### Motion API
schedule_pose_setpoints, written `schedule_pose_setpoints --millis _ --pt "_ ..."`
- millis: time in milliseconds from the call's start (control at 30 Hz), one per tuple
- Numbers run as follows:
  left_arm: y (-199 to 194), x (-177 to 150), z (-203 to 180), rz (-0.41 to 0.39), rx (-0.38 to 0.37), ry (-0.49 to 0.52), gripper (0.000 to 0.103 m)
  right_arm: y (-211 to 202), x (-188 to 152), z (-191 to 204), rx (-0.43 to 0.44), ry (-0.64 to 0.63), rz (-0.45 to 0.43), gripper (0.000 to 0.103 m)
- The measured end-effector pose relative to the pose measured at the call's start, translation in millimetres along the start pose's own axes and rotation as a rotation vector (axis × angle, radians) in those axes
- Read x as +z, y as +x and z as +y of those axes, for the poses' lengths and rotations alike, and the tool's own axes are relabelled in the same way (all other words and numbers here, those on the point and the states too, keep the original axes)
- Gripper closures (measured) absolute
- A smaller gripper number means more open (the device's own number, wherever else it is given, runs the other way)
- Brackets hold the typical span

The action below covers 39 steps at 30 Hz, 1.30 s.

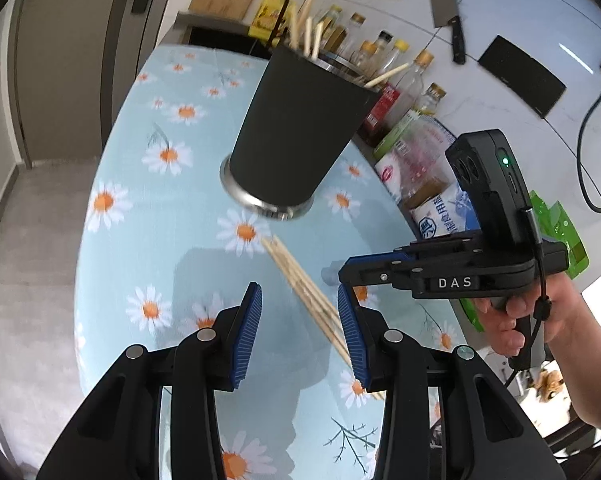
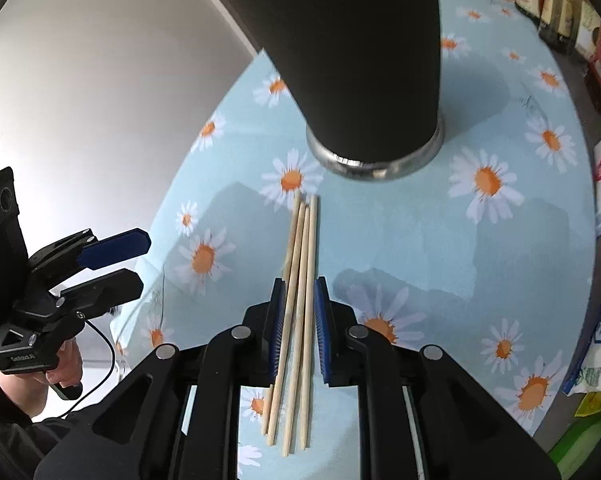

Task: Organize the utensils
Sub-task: 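Move both grippers back down to the remaining chopsticks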

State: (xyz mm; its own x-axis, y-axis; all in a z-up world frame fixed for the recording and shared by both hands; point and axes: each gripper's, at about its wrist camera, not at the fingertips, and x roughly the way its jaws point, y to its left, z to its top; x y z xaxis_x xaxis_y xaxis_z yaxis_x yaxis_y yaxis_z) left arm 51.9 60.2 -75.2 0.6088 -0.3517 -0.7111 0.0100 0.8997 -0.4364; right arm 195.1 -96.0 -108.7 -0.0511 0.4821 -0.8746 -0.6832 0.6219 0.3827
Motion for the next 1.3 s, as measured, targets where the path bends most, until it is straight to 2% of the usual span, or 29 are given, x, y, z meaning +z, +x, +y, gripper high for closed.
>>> schedule_pose_setpoints --millis 400,1067,1300 --pt "11.9 -13.9 4.2 0.065 -0.016 -0.026 0.065 36.5 5.8 7.1 -0.06 -0.035 0.118 0.095" --pt "14.4 -20.6 13.4 0.085 -0.035 -0.044 0.065 49.8 12.6 5.4 -0.113 -0.029 0.153 0.096" --pt "18.4 -19.7 12.6 0.107 -0.038 -0.038 0.065 61.7 24.6 23.1 -0.232 -0.017 0.226 0.098"
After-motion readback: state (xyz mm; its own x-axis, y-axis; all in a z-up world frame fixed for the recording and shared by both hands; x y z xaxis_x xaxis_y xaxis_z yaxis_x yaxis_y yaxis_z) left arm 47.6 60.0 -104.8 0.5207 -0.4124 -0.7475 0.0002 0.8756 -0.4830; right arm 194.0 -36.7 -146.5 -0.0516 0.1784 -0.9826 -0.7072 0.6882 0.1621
